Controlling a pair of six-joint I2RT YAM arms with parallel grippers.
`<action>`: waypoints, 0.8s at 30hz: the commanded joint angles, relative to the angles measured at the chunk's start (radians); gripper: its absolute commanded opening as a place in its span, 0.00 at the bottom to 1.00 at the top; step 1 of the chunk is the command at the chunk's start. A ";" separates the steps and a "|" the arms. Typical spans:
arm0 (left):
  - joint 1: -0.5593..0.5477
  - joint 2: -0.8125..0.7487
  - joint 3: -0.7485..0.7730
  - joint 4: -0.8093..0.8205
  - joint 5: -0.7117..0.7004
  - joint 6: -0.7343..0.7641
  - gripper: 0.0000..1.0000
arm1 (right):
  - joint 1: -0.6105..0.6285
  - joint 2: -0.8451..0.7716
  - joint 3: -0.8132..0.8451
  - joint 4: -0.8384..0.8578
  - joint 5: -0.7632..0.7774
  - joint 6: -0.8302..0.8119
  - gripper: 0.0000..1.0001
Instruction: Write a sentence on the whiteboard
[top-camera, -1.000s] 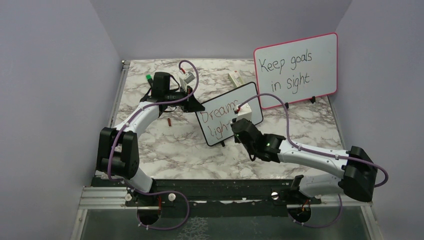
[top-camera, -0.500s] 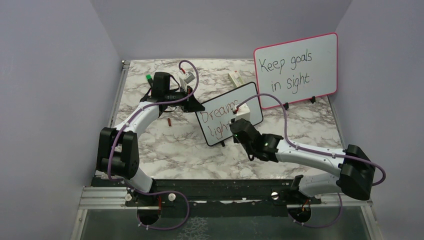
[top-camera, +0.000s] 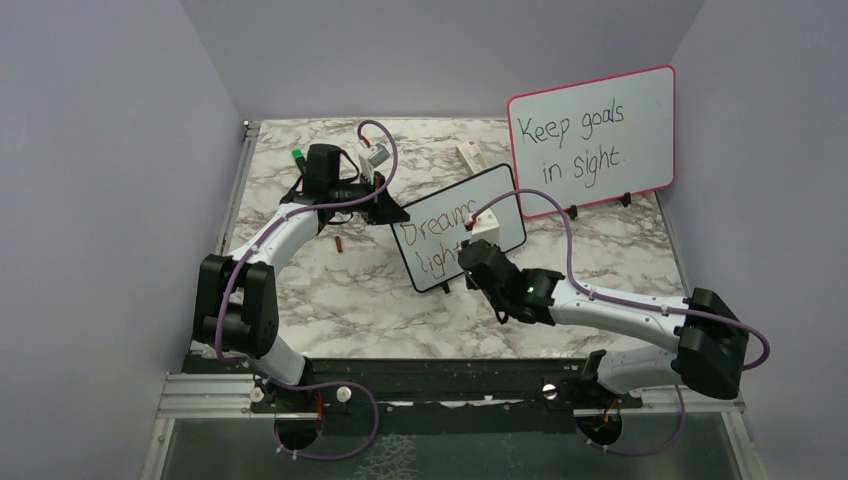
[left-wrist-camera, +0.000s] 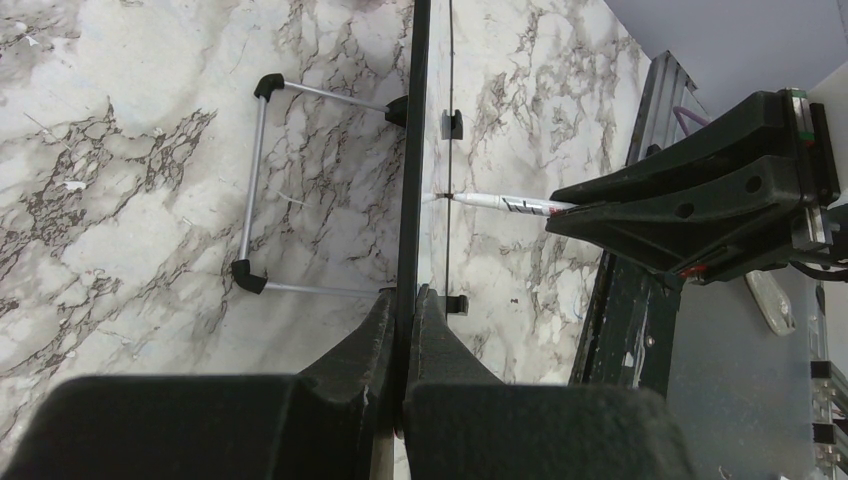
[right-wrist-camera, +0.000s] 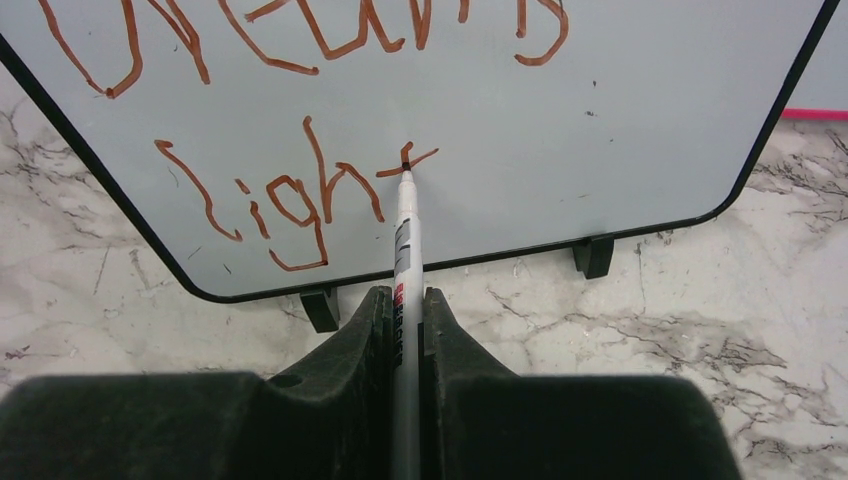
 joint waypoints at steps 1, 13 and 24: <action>-0.032 0.078 -0.051 -0.126 -0.206 0.073 0.00 | -0.005 0.019 -0.026 -0.037 -0.039 0.047 0.01; -0.032 0.077 -0.051 -0.125 -0.207 0.072 0.00 | -0.004 0.009 -0.044 -0.063 -0.036 0.059 0.01; -0.032 0.076 -0.051 -0.128 -0.204 0.073 0.00 | -0.005 0.004 -0.034 -0.064 0.041 0.054 0.01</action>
